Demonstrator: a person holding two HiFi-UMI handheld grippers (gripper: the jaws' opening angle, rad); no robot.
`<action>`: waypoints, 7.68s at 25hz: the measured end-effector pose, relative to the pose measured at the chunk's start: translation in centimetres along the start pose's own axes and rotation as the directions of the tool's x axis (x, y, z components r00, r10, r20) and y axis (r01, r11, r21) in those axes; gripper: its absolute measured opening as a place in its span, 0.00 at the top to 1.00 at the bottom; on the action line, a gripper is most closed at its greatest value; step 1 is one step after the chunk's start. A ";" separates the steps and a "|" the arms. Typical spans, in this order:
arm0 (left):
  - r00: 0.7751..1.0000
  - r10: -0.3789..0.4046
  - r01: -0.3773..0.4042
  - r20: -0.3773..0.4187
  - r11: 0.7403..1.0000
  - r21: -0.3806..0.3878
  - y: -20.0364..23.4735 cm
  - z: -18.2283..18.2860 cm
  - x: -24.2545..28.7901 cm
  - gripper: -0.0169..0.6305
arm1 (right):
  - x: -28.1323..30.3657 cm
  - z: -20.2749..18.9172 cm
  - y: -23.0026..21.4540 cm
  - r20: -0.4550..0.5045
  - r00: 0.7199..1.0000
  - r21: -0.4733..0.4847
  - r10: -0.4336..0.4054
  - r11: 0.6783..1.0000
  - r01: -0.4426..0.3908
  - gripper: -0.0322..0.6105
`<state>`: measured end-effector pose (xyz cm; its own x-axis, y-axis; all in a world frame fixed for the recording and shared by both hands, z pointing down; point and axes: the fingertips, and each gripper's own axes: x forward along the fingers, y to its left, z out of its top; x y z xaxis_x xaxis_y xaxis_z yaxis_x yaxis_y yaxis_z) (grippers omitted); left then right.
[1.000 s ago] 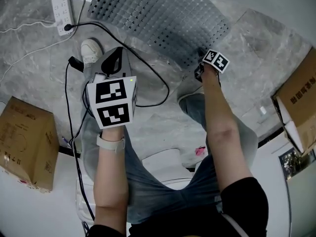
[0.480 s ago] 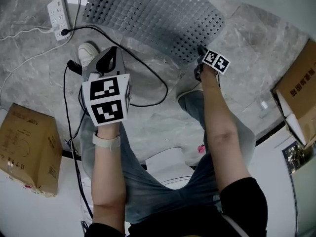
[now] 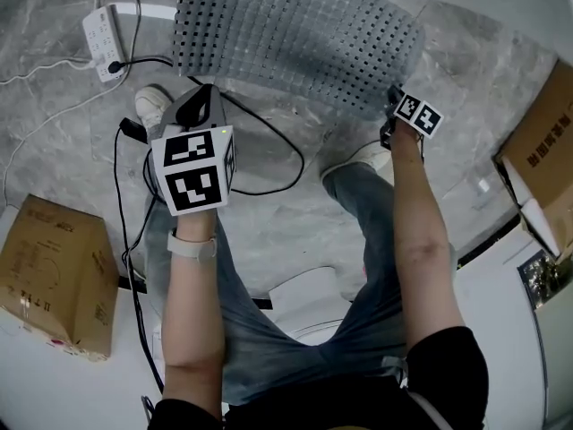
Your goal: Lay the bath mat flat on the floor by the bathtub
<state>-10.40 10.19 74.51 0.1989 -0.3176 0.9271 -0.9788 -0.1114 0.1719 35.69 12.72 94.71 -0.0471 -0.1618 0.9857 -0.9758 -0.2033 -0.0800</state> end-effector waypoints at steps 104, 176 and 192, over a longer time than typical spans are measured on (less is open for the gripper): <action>0.987 -0.059 0.040 0.149 0.991 0.128 7.8 11.0 -4.6 0.95 | -10.6 7.3 40.5 0.100 0.891 -0.532 0.442 0.781 -0.327 0.91; 0.550 -0.551 0.088 0.628 0.785 0.613 -26.1 38.4 -75.7 0.95 | -106.8 17.2 29.3 0.742 0.209 -0.607 0.637 0.771 -0.194 0.91; 0.551 -0.537 0.094 0.639 0.801 0.592 -24.8 37.3 -75.9 0.95 | -106.2 16.2 29.3 0.750 0.214 -0.592 0.626 0.780 -0.205 0.91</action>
<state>0.57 1.94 -12.59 0.6661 -0.7169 0.2060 -0.7363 -0.6761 0.0278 15.58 8.30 -14.68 -0.4606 -0.8862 0.0498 -0.8773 0.4461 -0.1769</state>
